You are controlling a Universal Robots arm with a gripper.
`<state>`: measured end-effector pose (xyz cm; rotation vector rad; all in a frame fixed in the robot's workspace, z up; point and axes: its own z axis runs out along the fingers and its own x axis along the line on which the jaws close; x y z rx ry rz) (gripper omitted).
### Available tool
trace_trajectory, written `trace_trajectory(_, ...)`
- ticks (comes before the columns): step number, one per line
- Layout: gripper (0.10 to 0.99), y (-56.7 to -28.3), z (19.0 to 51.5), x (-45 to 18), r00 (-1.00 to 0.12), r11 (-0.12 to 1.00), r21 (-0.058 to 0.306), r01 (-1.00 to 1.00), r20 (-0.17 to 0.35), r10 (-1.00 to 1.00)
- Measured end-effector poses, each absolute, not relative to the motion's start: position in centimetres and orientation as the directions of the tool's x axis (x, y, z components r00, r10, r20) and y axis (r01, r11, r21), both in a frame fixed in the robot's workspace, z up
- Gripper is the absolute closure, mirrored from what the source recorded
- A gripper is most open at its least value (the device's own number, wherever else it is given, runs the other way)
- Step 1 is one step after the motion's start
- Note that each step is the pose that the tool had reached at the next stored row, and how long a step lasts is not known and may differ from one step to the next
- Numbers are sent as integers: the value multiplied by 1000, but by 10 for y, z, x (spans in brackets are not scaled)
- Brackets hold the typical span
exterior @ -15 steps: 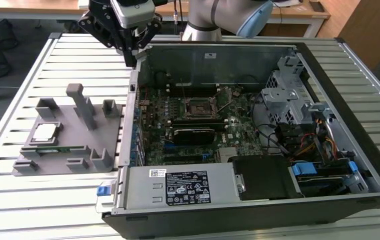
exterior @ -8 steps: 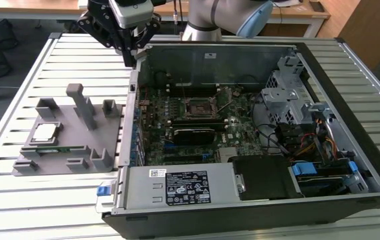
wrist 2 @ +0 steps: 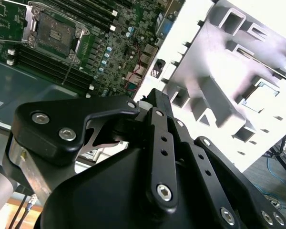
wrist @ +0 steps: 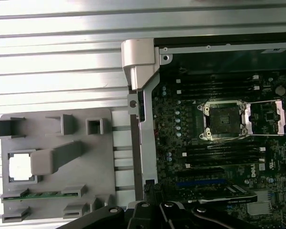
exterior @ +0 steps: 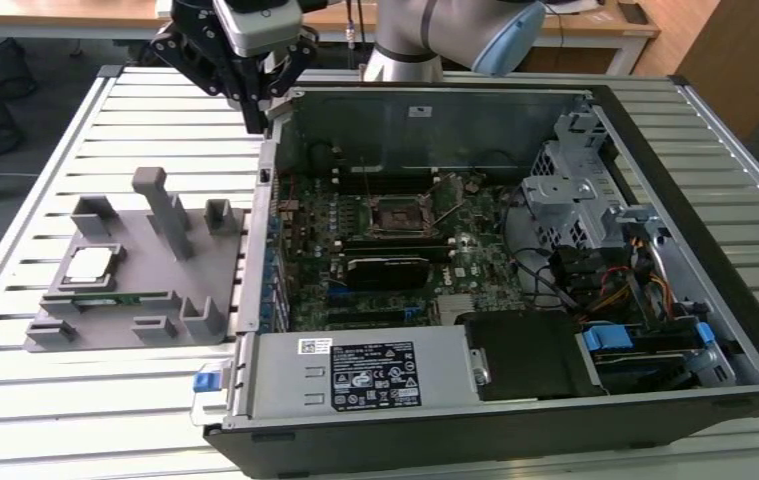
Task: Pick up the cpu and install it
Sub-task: 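Reach for the cpu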
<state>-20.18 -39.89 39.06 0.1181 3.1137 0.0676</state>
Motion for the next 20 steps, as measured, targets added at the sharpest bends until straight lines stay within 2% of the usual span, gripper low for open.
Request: trace_trajectory(20, 980, -399, 390, -208, -997, 996, 44, 75, -23, 76)
